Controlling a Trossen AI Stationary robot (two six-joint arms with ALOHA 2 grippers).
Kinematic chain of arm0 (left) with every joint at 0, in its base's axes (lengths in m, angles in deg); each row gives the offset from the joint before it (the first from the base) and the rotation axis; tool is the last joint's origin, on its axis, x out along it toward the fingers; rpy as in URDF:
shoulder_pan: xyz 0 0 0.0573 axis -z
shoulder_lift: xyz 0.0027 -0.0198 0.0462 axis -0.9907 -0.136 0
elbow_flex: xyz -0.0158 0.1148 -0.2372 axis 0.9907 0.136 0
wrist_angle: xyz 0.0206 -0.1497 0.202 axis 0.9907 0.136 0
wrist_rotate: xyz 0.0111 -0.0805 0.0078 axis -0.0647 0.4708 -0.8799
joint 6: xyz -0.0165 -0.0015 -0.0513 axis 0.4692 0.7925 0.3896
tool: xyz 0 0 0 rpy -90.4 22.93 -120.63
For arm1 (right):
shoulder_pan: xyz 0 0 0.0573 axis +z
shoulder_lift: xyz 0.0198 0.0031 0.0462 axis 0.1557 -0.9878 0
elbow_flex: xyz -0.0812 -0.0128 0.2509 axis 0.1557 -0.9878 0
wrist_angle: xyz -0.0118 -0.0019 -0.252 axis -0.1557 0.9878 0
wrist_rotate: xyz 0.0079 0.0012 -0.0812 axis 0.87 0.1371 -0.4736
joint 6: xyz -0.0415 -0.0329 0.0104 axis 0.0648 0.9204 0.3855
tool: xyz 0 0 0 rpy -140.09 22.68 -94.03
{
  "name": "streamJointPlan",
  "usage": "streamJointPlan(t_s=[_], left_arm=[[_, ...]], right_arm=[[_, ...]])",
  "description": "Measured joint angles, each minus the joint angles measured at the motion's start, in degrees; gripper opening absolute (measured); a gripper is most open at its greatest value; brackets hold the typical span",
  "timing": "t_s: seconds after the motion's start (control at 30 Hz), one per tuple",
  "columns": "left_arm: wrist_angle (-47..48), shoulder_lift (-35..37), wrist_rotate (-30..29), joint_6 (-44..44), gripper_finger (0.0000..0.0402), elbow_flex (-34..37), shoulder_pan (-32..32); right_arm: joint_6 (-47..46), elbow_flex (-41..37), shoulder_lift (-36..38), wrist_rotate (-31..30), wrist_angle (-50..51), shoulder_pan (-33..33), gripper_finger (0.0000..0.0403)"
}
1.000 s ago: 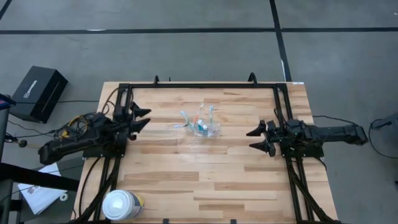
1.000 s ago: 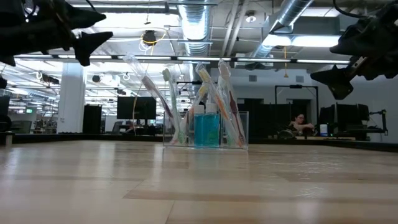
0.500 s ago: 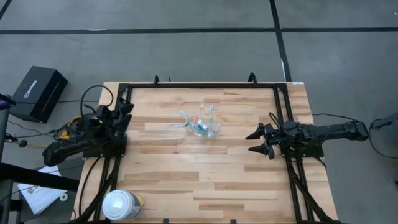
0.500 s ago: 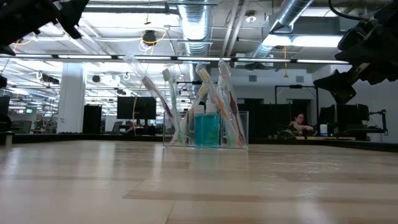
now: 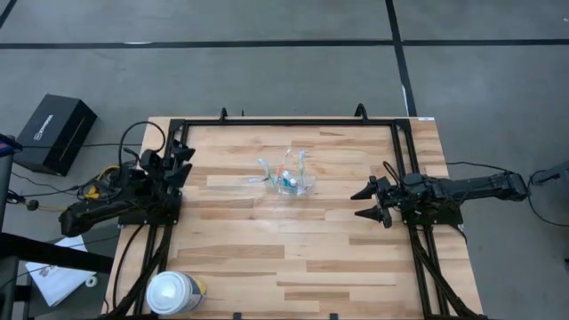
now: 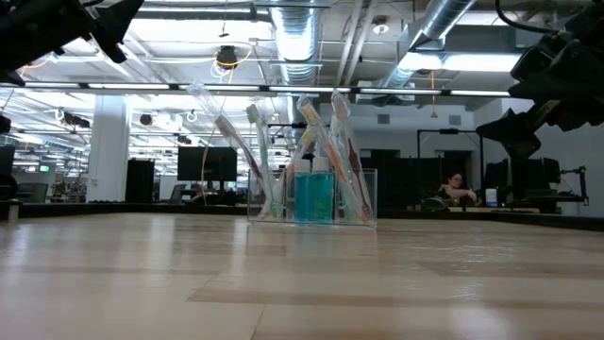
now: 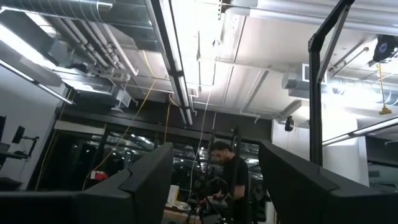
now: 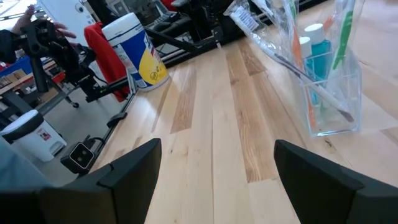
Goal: Pick & Place toothbrushing station
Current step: Return to Home Position
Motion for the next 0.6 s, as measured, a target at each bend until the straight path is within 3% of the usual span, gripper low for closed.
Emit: streamJointPlan(t_s=[0.17, 0.47, 0.6], left_arm=[[-0.1, 0.0, 0.0, 0.0, 0.0232, 0.0, 0.0], [-3.4, 2.2, -0.6, 0.0, 0.0232, 0.0, 1.9], [-3.4, 2.3, -0.4, 0.0, 0.0232, 0.0, 5.3]], right_arm=[[0.0, 0.0, 0.3, 0.0, 0.0, 0.1, 0.0302], [0.0, 0.0, 13.2, 0.0, -0.2, 1.3, 0.0302], [0.0, -0.2, 13.3, 0.2, -4.3, 1.5, 0.0302]])
